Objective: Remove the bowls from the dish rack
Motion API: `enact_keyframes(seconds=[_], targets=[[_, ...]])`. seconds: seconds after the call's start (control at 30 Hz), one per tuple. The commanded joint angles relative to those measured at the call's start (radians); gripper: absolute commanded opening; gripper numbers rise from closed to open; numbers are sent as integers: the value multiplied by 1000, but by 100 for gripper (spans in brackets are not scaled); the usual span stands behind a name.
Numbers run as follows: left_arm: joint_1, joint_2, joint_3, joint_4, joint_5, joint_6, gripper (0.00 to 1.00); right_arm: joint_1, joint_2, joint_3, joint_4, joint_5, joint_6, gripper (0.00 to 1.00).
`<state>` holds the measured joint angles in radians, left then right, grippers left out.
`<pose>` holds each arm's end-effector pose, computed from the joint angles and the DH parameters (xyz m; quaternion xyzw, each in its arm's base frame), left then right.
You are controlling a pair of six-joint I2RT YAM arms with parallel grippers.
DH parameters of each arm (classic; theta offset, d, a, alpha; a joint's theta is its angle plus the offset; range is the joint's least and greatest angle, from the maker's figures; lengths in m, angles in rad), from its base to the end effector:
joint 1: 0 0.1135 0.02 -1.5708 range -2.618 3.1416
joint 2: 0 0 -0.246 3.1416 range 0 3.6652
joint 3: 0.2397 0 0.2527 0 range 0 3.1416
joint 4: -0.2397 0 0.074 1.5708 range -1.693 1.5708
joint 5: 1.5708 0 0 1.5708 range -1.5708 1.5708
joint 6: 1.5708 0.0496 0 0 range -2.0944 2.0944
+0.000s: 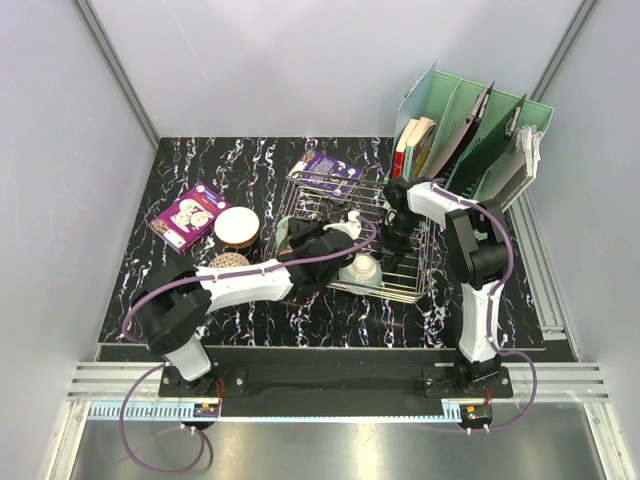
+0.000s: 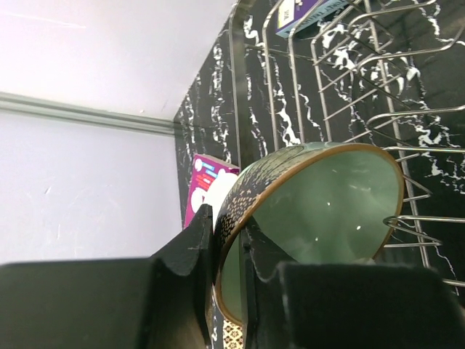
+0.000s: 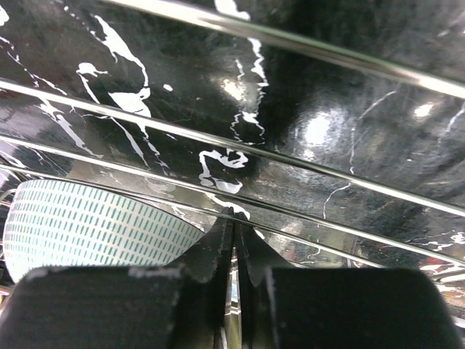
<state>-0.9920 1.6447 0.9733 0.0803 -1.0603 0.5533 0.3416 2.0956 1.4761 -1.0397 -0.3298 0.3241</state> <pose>0.2273 -0.2687 0.1984 0.3610 0.7112 0.3472 0.4933 0.3407 0.1382 0.1123 0.0014 -0.9855 -0.1407 0.0948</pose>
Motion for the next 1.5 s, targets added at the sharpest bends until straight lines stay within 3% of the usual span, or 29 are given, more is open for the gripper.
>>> enact_keyframes(seconds=[0.0, 0.73, 1.3, 1.47], targets=[[-42, 26, -7, 230, 63, -92, 0, 71, 67, -43, 7, -54, -23, 8], [-42, 32, 8, 340, -63, 11, 0, 154, 26, -151, 18, -46, -51, 0], [1, 18, 65, 317, -83, 11, 0, 154, -5, -149, 30, -40, -57, 6], [44, -20, 82, 267, -69, -3, 0, 154, -26, -138, 27, -37, -51, 16]])
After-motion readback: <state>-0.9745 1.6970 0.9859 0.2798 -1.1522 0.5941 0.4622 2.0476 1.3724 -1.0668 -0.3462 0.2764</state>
